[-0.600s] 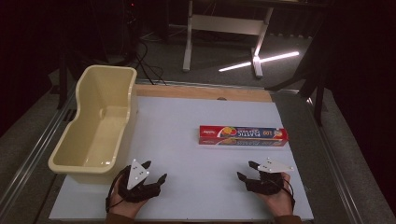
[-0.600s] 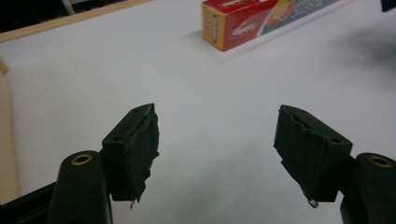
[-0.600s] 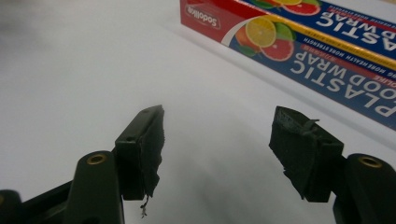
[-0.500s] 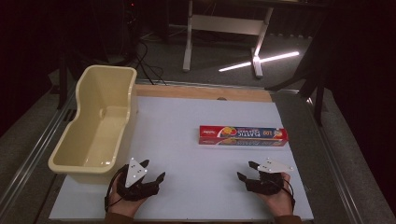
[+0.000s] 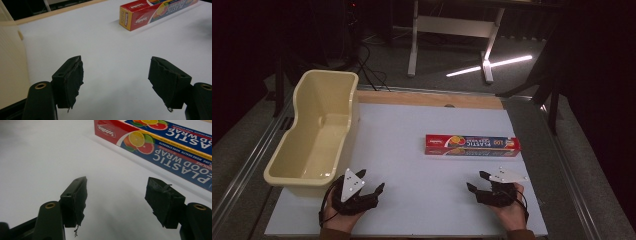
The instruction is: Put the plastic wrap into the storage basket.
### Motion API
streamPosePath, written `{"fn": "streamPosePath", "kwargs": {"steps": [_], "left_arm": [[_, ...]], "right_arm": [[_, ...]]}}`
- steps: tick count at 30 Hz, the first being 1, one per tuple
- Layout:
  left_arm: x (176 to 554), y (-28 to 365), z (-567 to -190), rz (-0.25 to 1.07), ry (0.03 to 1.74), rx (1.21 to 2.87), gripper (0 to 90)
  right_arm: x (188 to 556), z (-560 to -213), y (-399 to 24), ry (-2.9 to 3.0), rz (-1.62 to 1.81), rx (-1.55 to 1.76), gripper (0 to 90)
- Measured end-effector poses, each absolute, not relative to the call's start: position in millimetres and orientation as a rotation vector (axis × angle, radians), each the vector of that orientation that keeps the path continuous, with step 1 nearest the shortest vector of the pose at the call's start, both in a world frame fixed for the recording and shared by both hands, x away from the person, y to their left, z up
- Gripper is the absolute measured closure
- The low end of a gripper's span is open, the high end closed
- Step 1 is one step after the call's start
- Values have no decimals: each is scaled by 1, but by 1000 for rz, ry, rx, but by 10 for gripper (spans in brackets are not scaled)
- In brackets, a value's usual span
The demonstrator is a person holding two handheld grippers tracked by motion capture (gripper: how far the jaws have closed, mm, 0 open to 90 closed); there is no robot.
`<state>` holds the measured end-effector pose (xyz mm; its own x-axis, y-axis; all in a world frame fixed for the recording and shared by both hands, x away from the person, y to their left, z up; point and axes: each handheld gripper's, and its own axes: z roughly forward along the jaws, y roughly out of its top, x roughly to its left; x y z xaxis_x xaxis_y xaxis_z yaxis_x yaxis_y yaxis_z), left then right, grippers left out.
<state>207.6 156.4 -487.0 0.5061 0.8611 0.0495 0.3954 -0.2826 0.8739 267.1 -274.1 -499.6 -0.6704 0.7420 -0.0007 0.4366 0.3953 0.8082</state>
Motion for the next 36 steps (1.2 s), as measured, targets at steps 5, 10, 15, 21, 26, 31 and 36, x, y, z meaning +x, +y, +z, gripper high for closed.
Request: {"fn": "streamPosePath", "kwargs": {"steps": [5,10,15,21,26,31,36], "left_arm": [[204,162,-487,675,1045,1887,279],[202,166,-487,676,1044,1894,279],[202,168,-489,671,1056,1888,279],[202,168,-491,673,1066,1890,279],[201,166,-492,674,1066,1897,279],[202,166,-493,677,1069,1903,279],[201,165,-493,679,1065,1903,283]], "right_arm": [[271,-491,-273,2285,1178,1000,333],[280,-484,-272,2274,1169,992,339],[295,-478,-272,2259,1145,989,381],[318,-478,-281,2237,1119,1013,521],[338,-479,-292,2216,1119,1043,695],[357,-480,-304,2172,1111,1094,846],[376,-480,-314,2150,1065,1130,895]]}}
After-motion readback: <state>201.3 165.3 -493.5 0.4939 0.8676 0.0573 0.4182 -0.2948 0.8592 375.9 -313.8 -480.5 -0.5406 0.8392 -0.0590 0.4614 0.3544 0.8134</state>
